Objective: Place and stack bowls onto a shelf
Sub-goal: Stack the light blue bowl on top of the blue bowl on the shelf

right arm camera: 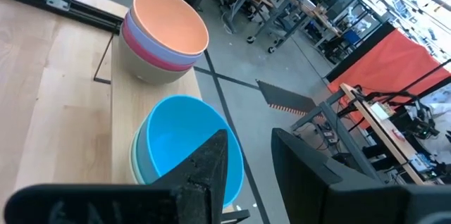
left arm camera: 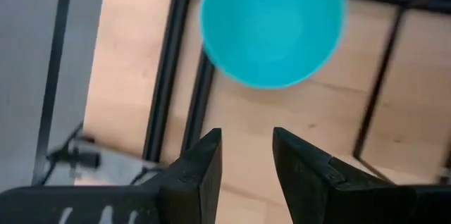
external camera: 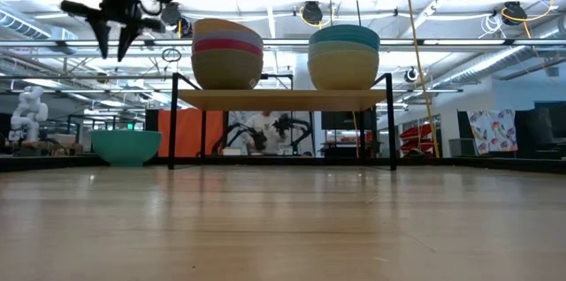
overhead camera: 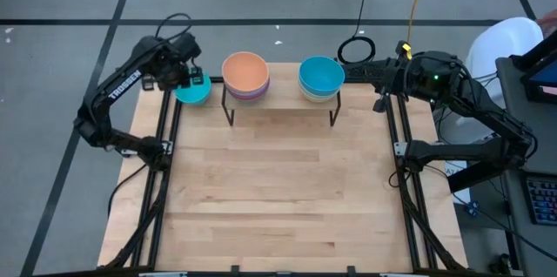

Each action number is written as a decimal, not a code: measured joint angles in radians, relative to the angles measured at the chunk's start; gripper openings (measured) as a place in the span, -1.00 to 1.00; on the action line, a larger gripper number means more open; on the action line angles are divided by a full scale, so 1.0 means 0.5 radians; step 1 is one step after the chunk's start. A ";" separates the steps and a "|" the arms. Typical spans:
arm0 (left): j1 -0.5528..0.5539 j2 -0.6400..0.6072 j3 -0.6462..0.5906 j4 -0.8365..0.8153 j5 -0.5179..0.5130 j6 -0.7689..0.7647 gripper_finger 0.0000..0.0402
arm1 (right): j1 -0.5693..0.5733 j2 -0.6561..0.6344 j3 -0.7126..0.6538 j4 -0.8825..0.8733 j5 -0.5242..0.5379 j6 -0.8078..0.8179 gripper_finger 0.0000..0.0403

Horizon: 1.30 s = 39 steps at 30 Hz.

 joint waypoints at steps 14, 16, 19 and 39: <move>0.064 -0.042 -0.508 0.145 -0.046 -0.465 -0.35 | 0.000 0.000 0.000 -0.004 0.000 -0.031 -0.49; 0.072 -0.042 -0.547 0.240 -0.040 -0.506 -0.35 | 0.000 0.000 0.000 -0.004 0.000 -0.031 -0.49; 0.096 -0.042 -0.589 0.354 0.010 -0.551 -0.35 | 0.000 0.000 0.000 -0.005 0.000 -0.031 -0.49; 0.198 -0.041 -0.893 0.804 0.095 -0.840 -0.35 | 0.000 0.000 0.000 -0.005 0.000 -0.091 -0.49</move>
